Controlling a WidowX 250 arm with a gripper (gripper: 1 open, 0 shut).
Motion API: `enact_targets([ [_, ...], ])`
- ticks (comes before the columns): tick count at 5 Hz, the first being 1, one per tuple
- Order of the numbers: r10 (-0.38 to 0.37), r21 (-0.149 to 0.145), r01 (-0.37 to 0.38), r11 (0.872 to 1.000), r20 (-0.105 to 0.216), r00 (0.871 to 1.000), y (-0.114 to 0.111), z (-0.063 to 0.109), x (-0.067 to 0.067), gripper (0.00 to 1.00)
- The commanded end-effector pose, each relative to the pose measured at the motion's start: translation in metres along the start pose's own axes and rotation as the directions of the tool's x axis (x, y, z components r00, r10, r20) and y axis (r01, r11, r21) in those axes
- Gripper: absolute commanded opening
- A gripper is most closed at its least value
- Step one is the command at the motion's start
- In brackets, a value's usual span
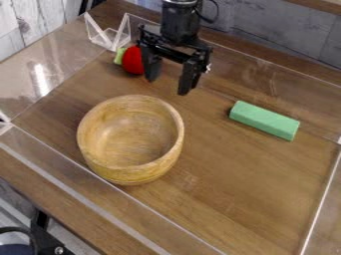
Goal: Move the red fruit to the right
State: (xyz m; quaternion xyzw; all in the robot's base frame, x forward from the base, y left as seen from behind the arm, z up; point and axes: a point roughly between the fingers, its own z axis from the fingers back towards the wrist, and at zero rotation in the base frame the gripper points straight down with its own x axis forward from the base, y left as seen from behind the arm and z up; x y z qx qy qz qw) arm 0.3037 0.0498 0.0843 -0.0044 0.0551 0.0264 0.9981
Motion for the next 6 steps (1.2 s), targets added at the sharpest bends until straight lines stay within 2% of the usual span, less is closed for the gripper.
enact_targets([
  [1,0.001,0.001,-0.001,1.000,0.048,0.999,0.009,0.004,0.001,0.00],
  [2,0.003,-0.007,-0.003,1.000,0.056,0.998,0.014,-0.005,0.000,1.00],
  [3,0.030,-0.016,-0.029,0.999,0.063,0.998,0.023,-0.021,0.014,1.00],
  [4,0.053,-0.018,-0.052,0.998,0.092,0.994,0.032,-0.035,0.033,1.00],
  [6,0.103,-0.036,-0.099,0.994,0.130,0.986,0.028,-0.053,0.041,1.00],
])
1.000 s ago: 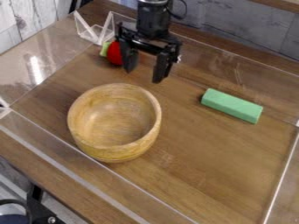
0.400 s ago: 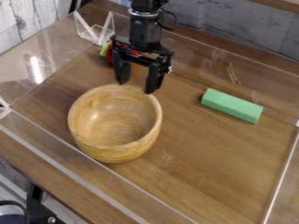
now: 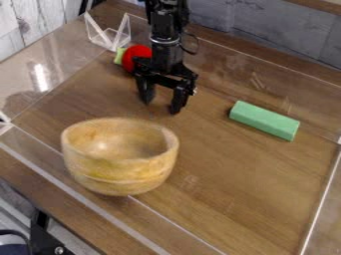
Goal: Move the red fruit to the right
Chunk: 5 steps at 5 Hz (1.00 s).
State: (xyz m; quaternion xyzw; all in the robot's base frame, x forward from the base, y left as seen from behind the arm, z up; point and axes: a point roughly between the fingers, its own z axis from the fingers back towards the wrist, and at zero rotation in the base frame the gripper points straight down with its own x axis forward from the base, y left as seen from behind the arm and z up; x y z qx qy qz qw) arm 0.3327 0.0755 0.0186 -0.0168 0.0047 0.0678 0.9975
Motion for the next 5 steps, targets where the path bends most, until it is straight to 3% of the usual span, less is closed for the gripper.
enact_targets([
  [1,-0.020,0.008,0.020,1.000,0.041,0.999,0.000,0.009,0.015,1.00],
  [2,-0.065,0.015,0.065,0.998,0.046,0.997,-0.001,0.011,0.025,1.00],
  [4,-0.099,0.013,0.098,0.995,0.065,0.993,0.031,0.019,0.042,1.00],
  [5,-0.070,0.010,0.069,0.998,0.075,0.995,0.036,0.019,0.048,1.00],
])
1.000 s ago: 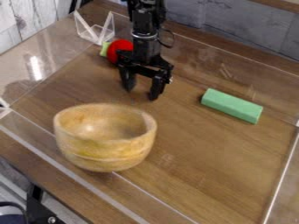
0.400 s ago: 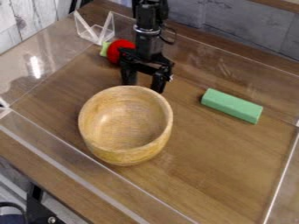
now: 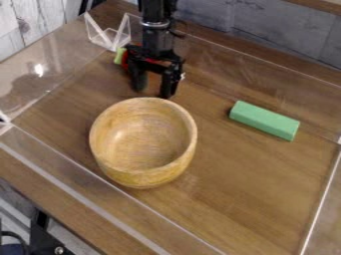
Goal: Move the red fruit to the right
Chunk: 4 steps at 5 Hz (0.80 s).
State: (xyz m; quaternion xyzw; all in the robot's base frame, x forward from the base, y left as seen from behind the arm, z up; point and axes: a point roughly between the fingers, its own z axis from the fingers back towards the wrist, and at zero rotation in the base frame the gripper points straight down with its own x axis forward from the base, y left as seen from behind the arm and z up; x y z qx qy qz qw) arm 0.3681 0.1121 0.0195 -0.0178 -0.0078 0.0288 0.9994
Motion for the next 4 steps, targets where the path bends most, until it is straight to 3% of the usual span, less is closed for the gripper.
enact_targets([
  [1,0.036,0.008,-0.037,0.999,0.057,0.998,0.004,0.016,0.009,1.00],
  [4,0.090,-0.005,-0.089,0.996,0.056,0.994,0.020,0.021,0.005,1.00],
])
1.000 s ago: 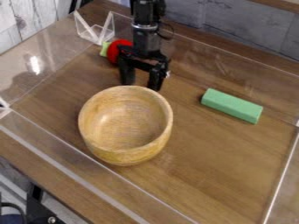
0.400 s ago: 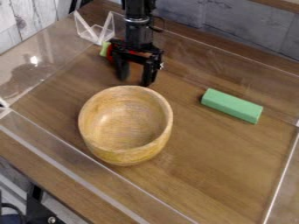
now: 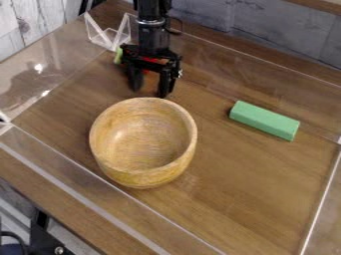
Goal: Move the red fruit to the right
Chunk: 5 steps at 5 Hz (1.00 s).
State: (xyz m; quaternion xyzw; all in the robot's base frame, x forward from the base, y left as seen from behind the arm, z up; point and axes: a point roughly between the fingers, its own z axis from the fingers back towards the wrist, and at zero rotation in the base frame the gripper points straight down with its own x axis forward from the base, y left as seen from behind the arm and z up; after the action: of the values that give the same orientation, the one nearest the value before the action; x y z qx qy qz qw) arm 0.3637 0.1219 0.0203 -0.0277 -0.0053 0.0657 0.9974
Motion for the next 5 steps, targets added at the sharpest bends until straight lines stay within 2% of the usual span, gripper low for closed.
enact_targets([
  [1,0.046,0.011,-0.047,0.999,0.061,0.997,0.0067,0.0209,0.0102,1.00],
  [2,0.074,0.009,-0.075,0.997,0.061,0.995,0.0062,0.0216,0.0147,1.00],
  [4,0.060,0.005,-0.060,0.998,0.057,0.997,0.0086,0.0212,0.0052,1.00],
  [5,0.057,0.004,-0.058,0.998,0.054,0.997,0.0122,0.0213,0.0063,1.00],
])
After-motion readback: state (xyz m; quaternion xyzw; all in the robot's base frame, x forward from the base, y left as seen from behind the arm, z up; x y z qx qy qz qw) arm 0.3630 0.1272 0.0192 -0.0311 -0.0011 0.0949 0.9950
